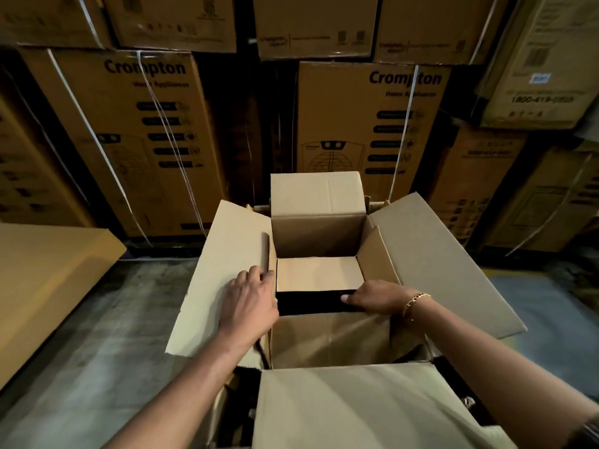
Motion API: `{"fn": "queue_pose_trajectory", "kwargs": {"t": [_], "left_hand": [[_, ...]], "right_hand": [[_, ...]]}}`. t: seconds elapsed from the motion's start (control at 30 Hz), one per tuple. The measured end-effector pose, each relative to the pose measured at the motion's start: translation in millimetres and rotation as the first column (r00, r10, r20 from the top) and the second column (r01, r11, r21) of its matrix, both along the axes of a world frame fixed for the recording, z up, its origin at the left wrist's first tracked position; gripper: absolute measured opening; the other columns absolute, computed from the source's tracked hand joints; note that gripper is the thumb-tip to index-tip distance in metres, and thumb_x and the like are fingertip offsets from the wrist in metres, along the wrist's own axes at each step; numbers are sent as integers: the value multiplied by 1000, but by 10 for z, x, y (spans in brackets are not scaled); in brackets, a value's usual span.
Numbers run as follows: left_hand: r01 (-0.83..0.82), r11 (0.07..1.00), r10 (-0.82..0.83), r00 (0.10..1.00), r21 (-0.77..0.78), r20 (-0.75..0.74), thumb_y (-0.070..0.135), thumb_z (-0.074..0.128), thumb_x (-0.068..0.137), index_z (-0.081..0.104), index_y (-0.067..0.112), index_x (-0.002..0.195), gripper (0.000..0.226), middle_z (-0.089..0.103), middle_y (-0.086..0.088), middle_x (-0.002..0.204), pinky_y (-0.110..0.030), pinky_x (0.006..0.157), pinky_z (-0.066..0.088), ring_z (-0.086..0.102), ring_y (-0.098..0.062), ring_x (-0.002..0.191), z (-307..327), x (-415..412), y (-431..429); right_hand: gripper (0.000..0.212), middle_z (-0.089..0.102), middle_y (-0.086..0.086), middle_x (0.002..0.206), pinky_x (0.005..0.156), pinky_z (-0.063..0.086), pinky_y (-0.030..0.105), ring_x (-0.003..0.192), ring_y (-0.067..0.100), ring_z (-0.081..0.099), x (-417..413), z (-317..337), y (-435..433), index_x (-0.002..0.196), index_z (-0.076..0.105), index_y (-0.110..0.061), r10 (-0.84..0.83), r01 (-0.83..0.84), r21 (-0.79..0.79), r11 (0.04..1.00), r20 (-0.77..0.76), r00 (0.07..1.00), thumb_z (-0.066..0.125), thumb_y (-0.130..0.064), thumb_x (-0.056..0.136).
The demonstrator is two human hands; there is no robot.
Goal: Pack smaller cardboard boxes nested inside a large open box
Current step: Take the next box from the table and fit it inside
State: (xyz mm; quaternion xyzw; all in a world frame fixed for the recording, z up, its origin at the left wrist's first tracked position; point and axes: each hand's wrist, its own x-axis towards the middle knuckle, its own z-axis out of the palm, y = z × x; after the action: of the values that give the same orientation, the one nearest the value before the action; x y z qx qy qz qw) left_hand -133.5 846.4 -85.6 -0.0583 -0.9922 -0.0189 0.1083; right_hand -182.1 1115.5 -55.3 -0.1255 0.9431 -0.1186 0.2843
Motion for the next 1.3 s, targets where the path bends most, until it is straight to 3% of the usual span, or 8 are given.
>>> {"fn": "queue_pose_trajectory", "kwargs": {"t": [0.1,0.23,0.47,0.73,0.87,1.07,1.2,1.3], "left_hand": [[26,1000,-26,999,2,43,39,63,86,54,24,139,56,52,-6,141,-42,103,40,49,-25,125,-11,175,72],[64,996,-57,993,-60,103,52,54,86,60,26,135,55,44,-7,153,-44,116,21,31,-28,143,-146,525,140],[-20,996,34,986,-91,161,64,20,99,46,22,149,71,22,-6,166,-47,122,0,7,-26,154,-101,824,227],[-10,997,19,991,-72,129,52,24,104,50,23,146,57,36,-1,161,-50,122,1,18,-23,152,-80,850,251],[-8,998,14,995,-60,102,51,35,100,57,24,138,51,51,2,149,-50,120,7,25,-22,149,-105,812,227],[14,998,-7,995,-67,98,54,47,87,65,26,127,52,59,4,137,-49,115,7,30,-23,145,-109,706,196],[17,998,-10,994,-63,109,52,60,74,73,25,112,47,66,2,124,-51,111,7,37,-26,141,-113,616,177],[35,995,-24,993,-96,112,53,71,54,78,25,84,42,74,2,98,-52,105,19,58,-27,123,-107,582,148]], "right_hand": [[39,59,1,82,68,36,31,73,13,50,300,151,142,81,62,-18,93,-88,-82,993,67,993,51,-49,100],[34,57,-14,73,68,37,31,72,5,52,762,52,324,74,56,-29,90,-90,-14,996,-24,996,57,-58,91],[45,61,7,125,101,35,41,119,29,54,1099,-113,388,112,65,-27,60,-58,15,998,-241,969,38,-61,99],[21,63,2,103,78,40,34,98,24,58,886,5,225,94,63,-29,44,-37,52,998,-144,989,49,-43,92],[33,68,0,109,82,52,33,99,20,62,556,-62,106,111,67,-21,44,-40,100,994,-43,998,62,-42,85],[58,51,8,137,97,44,44,126,31,50,12,-336,-94,138,46,-21,261,-114,375,920,-369,892,64,-40,86],[60,47,8,144,102,40,44,132,30,45,-383,-468,-233,142,42,-20,326,-119,472,873,-385,863,61,-44,91],[65,45,7,145,103,37,44,133,29,43,-630,-504,-270,144,40,-21,377,-117,552,826,-384,843,64,-43,88]]}}
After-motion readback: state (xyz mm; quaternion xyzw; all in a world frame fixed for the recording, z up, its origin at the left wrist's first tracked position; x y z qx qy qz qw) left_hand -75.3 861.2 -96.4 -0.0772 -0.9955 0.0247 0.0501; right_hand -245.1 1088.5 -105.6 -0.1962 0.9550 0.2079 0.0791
